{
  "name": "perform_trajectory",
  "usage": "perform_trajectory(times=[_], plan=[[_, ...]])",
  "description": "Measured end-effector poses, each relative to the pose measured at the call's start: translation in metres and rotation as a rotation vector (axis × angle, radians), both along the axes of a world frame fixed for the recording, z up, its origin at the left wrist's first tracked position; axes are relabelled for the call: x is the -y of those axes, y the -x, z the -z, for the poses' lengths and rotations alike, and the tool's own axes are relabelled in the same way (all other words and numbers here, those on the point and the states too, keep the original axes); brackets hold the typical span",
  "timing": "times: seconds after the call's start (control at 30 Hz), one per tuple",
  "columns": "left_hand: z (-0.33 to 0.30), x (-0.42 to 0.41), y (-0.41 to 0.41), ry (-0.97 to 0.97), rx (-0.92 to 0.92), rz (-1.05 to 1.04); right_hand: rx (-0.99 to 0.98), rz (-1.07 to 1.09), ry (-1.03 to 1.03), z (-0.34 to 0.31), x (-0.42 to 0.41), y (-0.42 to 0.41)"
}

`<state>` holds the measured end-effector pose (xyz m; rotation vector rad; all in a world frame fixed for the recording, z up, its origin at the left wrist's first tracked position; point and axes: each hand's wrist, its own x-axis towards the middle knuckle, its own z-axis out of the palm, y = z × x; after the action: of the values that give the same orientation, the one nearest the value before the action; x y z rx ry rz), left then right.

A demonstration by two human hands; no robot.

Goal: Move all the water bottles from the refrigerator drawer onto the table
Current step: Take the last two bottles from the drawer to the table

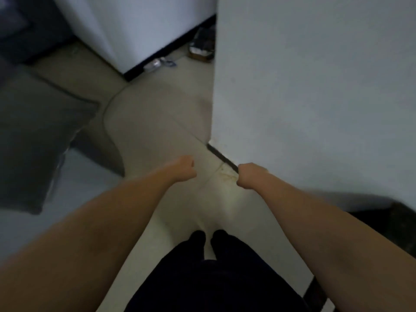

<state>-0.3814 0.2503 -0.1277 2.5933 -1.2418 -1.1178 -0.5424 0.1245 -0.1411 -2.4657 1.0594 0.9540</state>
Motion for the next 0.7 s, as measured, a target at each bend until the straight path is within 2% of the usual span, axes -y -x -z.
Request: perform_trajectory(times=[0.17, 0.33, 0.53, 0.7], plan=[[0.002, -0.049, 0.01, 0.009, 0.052, -0.314, -0.001, -0.352, -0.015, 0.0, -0.014, -0.044], [0.005, -0.096, 0.033, 0.018, 0.027, -0.551, -0.028, -0.599, -0.015, 0.006, -0.045, -0.07], [0.006, -0.194, 0.059, -0.01, 0.03, -0.897, -0.053, -0.888, -0.013, 0.004, -0.117, -0.102], [0.008, -0.282, 0.081, -0.026, 0.049, -1.138, -0.006, -1.117, -0.023, 0.004, -0.211, -0.127]])
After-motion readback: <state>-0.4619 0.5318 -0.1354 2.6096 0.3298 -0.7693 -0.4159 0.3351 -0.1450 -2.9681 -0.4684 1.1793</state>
